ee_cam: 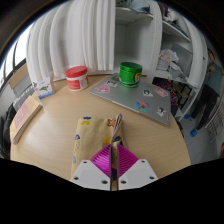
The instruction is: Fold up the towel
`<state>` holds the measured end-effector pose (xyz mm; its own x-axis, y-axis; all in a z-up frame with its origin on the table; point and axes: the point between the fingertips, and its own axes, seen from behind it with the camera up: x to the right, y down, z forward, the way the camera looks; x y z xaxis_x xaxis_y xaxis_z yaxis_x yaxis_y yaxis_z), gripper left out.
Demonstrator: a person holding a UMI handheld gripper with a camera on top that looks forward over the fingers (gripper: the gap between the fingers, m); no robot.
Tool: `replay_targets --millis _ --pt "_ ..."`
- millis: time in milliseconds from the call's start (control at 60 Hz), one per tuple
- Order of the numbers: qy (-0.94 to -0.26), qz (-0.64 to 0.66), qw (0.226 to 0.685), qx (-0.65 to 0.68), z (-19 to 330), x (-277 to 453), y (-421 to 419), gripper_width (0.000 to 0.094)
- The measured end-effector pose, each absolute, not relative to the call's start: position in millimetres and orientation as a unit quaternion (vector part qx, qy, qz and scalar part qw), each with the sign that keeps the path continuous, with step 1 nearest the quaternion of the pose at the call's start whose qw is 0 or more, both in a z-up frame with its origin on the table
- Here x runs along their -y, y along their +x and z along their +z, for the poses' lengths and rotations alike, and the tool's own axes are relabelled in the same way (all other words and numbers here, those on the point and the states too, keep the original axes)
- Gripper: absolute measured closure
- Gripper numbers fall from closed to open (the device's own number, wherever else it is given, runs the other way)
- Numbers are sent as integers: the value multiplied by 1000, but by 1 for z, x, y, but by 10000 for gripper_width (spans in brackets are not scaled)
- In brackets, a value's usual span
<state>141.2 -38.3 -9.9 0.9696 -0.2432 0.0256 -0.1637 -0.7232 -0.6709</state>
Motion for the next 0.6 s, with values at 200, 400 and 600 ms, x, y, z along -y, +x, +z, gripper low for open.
replay_targets --millis 200,400,600 --pt "-922 34 375 -92 32 66 122 99" --pt "-911 80 392 -101 78 137 135 104" --pt "-901 85 404 -133 112 209 183 107"
